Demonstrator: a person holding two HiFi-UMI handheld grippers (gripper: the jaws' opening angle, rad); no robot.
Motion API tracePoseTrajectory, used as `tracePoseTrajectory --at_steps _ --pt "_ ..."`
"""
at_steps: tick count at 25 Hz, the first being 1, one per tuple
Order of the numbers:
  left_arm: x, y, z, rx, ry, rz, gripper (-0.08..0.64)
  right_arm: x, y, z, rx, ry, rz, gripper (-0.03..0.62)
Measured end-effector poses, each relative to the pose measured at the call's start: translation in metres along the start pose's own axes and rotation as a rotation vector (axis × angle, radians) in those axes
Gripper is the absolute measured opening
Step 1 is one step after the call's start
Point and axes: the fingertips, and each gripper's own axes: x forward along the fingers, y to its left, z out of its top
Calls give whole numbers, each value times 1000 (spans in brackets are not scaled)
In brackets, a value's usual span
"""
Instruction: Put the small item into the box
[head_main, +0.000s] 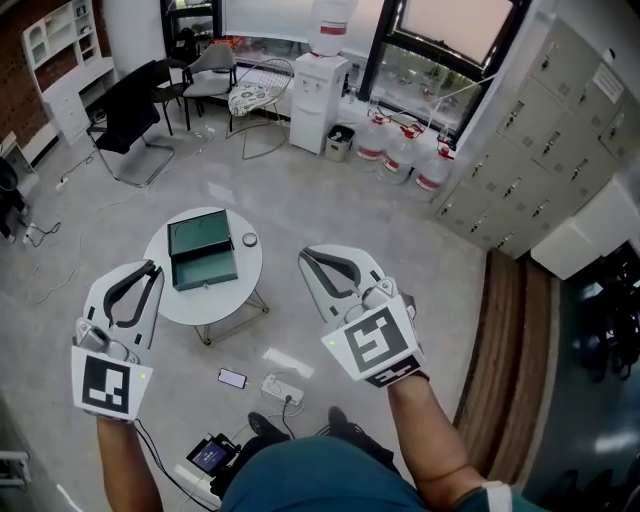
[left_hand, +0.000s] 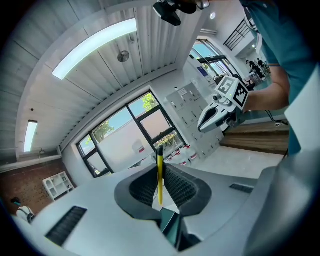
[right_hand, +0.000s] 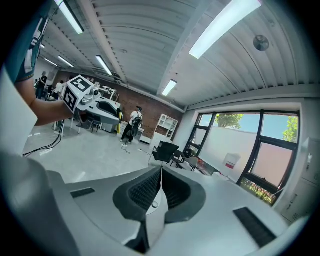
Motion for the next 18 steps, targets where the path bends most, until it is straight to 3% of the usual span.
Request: tracePoseTrajectory --at_steps 10,18 --pt "-43 64 -43 3 -75 -16 52 40 59 46 -28 26 -53 37" --pt "-89 138 -83 -45 -73 85 52 101 99 96 -87 17 -2 37"
